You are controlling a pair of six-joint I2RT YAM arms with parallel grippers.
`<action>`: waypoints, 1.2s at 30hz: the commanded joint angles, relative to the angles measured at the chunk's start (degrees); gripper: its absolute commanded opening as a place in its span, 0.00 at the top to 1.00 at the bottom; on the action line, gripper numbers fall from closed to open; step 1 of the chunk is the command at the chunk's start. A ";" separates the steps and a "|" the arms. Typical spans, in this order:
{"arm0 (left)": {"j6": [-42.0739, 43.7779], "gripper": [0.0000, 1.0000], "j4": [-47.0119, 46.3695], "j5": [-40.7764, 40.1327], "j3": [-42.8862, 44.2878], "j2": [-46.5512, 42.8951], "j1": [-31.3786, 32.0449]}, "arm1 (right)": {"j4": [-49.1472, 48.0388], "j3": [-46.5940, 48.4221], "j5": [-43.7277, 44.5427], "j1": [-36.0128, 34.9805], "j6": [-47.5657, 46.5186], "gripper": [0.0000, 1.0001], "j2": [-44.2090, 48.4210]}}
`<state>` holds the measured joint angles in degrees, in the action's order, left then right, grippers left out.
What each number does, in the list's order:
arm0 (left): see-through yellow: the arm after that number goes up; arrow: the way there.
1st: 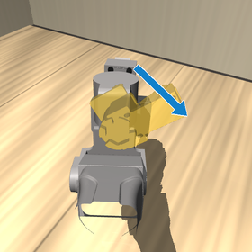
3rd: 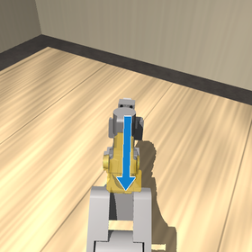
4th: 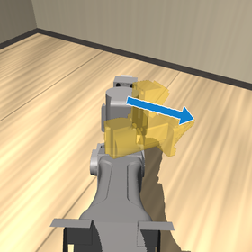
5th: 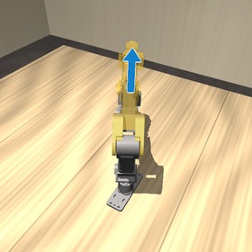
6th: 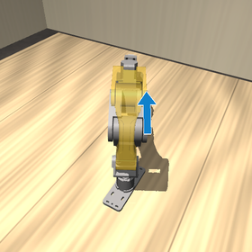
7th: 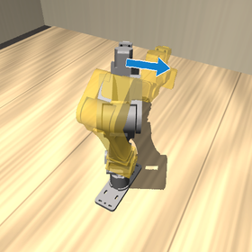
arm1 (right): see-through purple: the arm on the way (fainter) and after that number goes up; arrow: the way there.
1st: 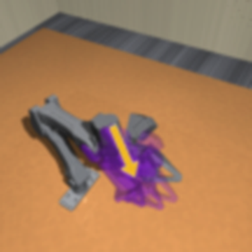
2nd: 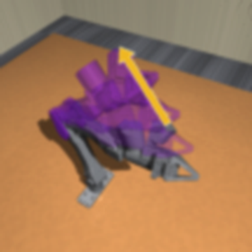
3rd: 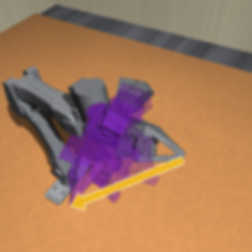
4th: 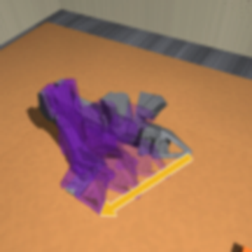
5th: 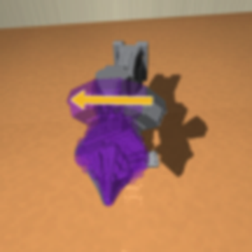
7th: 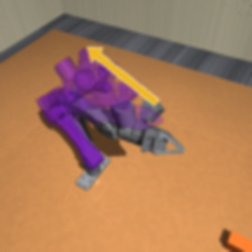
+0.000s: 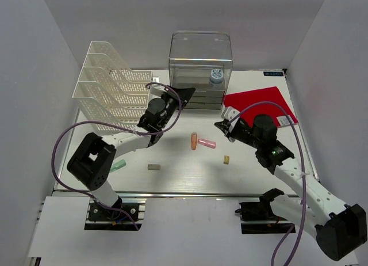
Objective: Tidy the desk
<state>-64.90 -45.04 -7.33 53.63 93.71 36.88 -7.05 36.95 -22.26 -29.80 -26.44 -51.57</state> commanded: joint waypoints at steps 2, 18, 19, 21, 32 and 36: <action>-0.40 1.00 -3.04 -1.19 -0.37 1.38 0.21 | 2.39 -0.91 6.95 4.73 12.79 1.00 -1.16; -0.66 0.34 -8.05 0.21 -10.65 6.38 0.21 | 2.92 1.19 -9.89 22.15 28.28 0.45 -12.49; -0.40 0.31 -8.14 0.30 -9.69 8.31 0.21 | 2.92 1.54 -14.08 22.59 28.46 0.48 -12.85; -0.14 0.29 -8.66 0.13 -8.46 10.34 -0.32 | 3.09 2.59 -18.50 23.30 27.93 0.81 -14.34; -1.19 0.47 -24.56 -5.58 0.42 27.56 -0.32 | -0.51 0.23 -23.00 25.76 27.40 1.00 -11.01; -1.80 0.50 -29.85 -7.26 2.61 30.91 -0.32 | -1.65 -1.00 -22.91 25.85 27.84 1.00 -8.90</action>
<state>-66.11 -68.60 -12.12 53.65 124.11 36.82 -5.56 36.73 -43.57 -4.25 0.82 -62.57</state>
